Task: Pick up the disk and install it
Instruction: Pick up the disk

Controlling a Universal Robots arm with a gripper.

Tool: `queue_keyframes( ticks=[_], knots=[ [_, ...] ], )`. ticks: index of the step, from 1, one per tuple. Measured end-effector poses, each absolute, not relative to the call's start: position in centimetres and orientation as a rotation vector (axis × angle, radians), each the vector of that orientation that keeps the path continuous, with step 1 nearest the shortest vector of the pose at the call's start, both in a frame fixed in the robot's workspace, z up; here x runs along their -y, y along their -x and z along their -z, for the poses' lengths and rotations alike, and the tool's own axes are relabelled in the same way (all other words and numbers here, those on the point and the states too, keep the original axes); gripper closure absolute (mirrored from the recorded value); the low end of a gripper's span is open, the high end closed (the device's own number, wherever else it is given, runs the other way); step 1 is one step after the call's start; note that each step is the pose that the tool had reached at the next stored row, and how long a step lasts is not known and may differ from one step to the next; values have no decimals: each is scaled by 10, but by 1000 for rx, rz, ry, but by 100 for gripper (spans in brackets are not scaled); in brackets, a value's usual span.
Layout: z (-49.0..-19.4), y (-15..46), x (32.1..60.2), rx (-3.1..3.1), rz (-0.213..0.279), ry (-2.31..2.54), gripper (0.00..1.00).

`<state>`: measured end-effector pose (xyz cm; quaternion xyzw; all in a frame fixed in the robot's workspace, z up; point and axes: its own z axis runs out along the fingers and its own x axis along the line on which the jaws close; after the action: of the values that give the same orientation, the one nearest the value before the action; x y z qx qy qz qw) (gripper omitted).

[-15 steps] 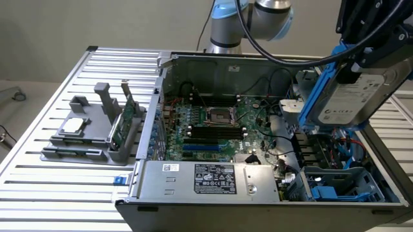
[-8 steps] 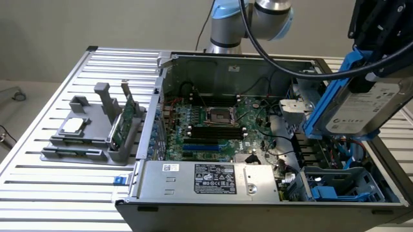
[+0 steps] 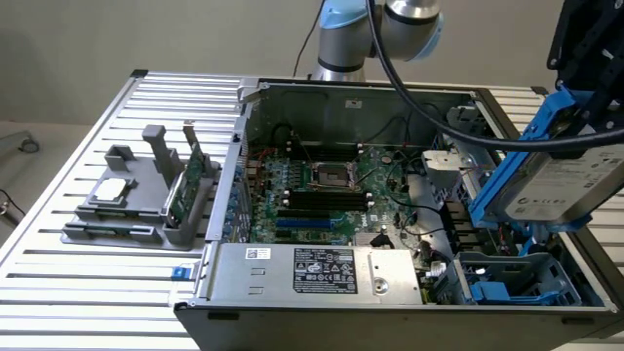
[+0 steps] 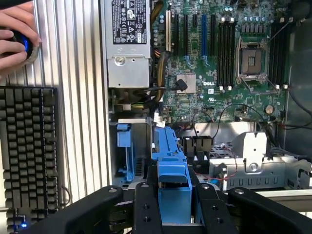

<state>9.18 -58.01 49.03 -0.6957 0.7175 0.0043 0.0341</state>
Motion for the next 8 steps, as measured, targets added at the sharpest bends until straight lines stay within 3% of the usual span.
queue_keyframes(
  ticks=[8],
  knots=[
    [-490,-92,608,-2210,-21,2143,67]
  ],
)
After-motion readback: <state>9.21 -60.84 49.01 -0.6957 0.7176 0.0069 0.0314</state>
